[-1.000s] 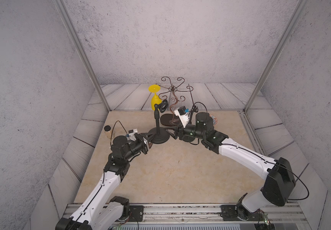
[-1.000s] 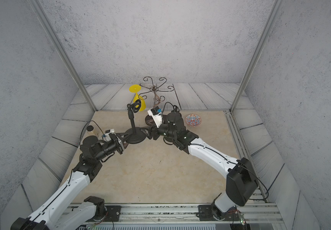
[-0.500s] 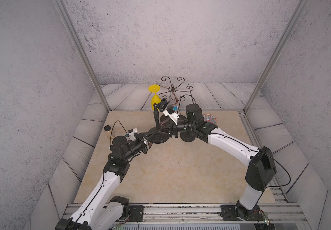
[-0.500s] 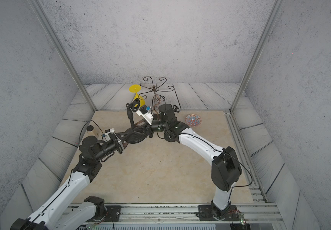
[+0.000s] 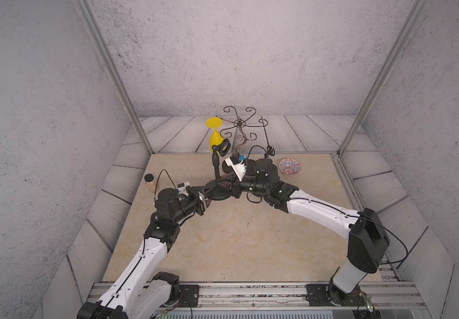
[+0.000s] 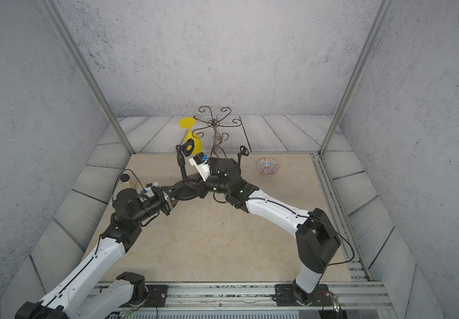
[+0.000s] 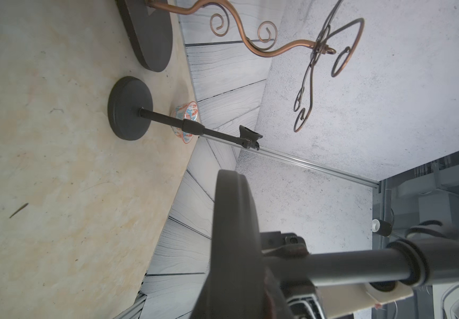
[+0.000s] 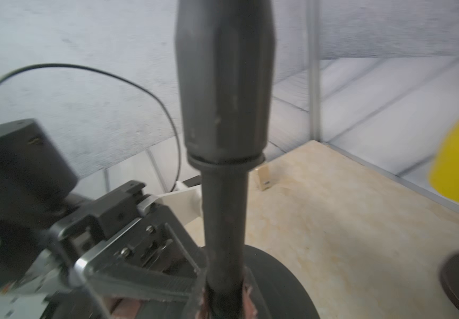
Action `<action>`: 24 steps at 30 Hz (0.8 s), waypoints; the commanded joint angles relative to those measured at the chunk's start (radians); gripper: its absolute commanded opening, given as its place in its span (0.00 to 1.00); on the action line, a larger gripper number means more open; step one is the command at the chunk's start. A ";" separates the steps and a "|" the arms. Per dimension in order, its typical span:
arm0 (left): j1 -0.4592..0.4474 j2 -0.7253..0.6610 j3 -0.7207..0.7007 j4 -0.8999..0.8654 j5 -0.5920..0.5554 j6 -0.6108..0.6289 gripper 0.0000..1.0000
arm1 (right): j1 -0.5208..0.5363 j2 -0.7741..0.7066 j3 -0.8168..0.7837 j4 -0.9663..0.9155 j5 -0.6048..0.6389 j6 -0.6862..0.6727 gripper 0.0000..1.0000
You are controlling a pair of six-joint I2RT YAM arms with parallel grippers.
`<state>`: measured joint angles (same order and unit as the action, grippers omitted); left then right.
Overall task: Assemble a microphone stand
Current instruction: Screw the microphone stand pole into the microphone stand base.
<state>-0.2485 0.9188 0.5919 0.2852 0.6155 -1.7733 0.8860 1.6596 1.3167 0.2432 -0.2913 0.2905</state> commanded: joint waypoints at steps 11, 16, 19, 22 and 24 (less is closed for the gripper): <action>-0.003 -0.039 0.020 0.172 0.037 0.022 0.00 | 0.302 0.050 0.174 -0.259 1.056 0.275 0.27; -0.002 -0.031 0.028 0.164 0.038 0.031 0.00 | 0.260 -0.117 0.001 -0.127 0.798 0.081 0.82; -0.002 -0.036 0.030 0.150 0.034 0.038 0.00 | 0.179 -0.205 -0.108 -0.040 0.563 -0.032 0.85; -0.002 -0.040 0.028 0.147 0.033 0.038 0.00 | 0.042 -0.248 -0.161 -0.001 0.239 -0.036 0.85; -0.002 -0.039 0.031 0.149 0.034 0.038 0.00 | -0.051 -0.239 -0.172 0.050 0.013 -0.018 0.83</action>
<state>-0.2516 0.9054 0.5915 0.3347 0.6403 -1.7512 0.9230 1.4475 1.1603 0.1982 0.1051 0.3080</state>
